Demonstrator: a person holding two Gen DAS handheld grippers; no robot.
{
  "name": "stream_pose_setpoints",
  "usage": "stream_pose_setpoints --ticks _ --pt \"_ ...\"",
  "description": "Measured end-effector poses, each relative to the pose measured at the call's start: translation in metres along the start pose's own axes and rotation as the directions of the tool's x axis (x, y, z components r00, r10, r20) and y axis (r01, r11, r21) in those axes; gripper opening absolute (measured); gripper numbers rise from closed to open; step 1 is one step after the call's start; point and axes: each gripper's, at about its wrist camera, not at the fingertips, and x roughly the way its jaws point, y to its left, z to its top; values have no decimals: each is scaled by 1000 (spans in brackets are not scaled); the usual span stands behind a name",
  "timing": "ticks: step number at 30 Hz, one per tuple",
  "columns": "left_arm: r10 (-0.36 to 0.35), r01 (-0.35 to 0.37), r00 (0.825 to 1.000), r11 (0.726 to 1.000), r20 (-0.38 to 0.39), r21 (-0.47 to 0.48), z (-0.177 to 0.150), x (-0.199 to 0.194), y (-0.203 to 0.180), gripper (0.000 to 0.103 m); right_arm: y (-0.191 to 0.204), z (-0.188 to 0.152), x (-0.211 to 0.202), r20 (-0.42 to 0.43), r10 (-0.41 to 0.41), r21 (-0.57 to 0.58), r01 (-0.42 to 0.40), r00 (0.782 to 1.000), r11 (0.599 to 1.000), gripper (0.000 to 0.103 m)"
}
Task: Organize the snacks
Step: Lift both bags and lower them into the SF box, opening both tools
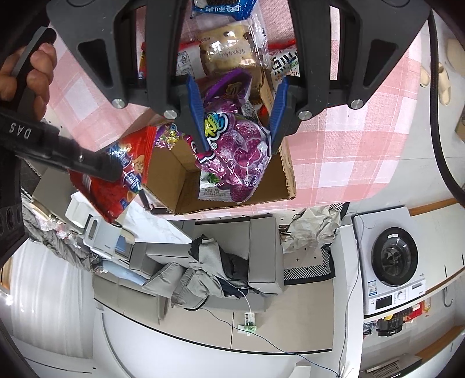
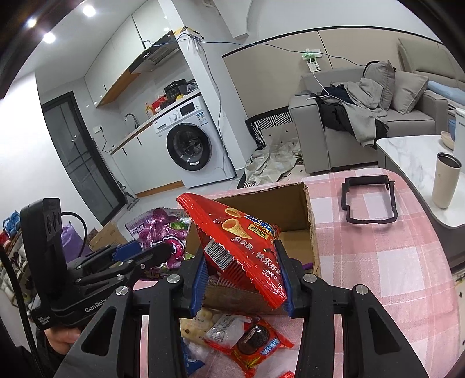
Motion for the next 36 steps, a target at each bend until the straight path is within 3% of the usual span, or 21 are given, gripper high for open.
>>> stream_pose_setpoints --ticks 36 --pt "47 -46 996 999 -78 14 -4 71 1 37 -20 4 49 -66 -12 40 15 998 999 42"
